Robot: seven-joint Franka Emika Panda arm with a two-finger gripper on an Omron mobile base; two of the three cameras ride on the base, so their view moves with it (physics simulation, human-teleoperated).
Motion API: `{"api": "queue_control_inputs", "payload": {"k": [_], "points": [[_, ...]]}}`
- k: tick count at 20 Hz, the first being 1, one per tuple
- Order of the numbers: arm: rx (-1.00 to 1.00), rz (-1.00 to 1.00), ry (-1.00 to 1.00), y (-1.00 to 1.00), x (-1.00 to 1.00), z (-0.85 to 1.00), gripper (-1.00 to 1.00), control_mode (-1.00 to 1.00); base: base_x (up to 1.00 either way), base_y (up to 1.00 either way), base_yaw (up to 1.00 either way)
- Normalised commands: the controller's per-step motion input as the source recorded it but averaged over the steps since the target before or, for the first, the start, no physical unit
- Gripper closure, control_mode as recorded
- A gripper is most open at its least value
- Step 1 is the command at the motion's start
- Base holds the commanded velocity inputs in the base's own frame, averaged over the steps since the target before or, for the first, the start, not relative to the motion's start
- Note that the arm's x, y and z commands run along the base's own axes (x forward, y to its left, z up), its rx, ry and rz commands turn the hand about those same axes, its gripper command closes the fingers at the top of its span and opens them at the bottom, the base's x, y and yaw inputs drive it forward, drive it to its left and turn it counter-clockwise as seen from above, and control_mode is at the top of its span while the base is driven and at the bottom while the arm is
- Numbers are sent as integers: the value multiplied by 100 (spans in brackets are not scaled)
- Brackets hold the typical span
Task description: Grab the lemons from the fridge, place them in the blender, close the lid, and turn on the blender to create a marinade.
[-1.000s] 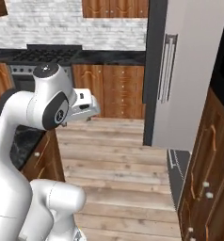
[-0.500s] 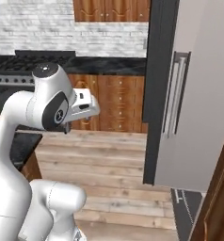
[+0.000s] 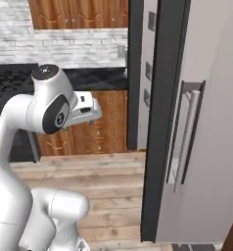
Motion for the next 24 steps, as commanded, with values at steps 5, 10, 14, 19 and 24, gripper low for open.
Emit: {"api": "queue_control_inputs", "payload": {"k": [5,10,14,19,24], "points": [[0,0,0,0,0,0,-100,100,89,5,-57],[0,0,0,0,0,0,-100,100,58,5,-73],[0,0,0,0,0,0,-100,100,80,76,-55],[0,0,0,0,0,0,-100,100,62,18,-37],[0,0,0,0,0,0,-100,100,55,35,-71]]}}
